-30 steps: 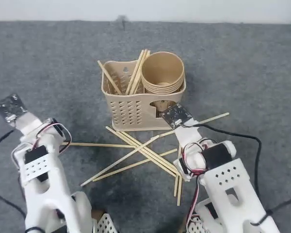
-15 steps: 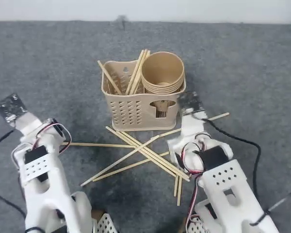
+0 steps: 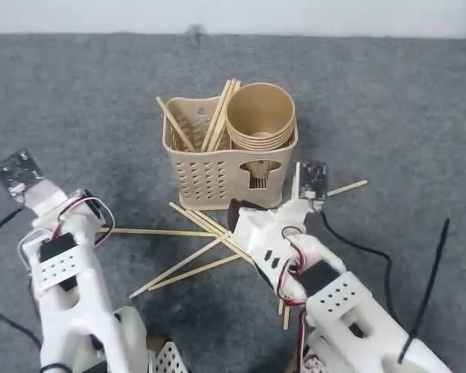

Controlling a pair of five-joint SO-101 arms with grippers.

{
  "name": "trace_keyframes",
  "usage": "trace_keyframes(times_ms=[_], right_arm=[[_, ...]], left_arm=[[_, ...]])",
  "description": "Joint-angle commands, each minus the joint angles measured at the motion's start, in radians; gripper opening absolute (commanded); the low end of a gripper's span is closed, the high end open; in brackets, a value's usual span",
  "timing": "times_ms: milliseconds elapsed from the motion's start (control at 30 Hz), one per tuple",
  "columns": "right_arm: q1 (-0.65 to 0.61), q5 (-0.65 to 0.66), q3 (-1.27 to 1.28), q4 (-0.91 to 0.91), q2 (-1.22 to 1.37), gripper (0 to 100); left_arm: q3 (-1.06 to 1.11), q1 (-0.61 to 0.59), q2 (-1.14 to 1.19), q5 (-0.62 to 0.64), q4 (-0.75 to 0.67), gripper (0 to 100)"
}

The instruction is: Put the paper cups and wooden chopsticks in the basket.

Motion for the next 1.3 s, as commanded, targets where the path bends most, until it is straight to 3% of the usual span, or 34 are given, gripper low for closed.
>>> trace_keyframes(times_ms=[0, 367, 533, 800, 1100, 1267], right_arm=[[-0.039, -0.02, 0.031, -0.09, 0.012, 8.4], [-0.033, -0.104, -0.21, -0.073, 0.456, 8.4], [-0.019, -0.109, -0.209, -0.065, 0.46, 8.4], [-0.022, -0.112, -0.206, 0.12, 0.309, 8.4], [-0.048, -0.109, -0.11, 0.127, 0.128, 8.4], [-0.027, -0.109, -0.11, 0.124, 0.153, 8.4]], left_arm=[[-0.039, 0.006, -0.006, -0.009, -0.003, 11], [-0.041, 0.005, -0.006, -0.009, -0.003, 11], [-0.041, 0.005, -0.006, -0.009, -0.003, 11], [-0.041, 0.005, -0.006, -0.009, -0.003, 11], [-0.041, 0.005, -0.006, -0.009, -0.003, 11], [-0.042, 0.006, -0.005, -0.009, -0.003, 11]])
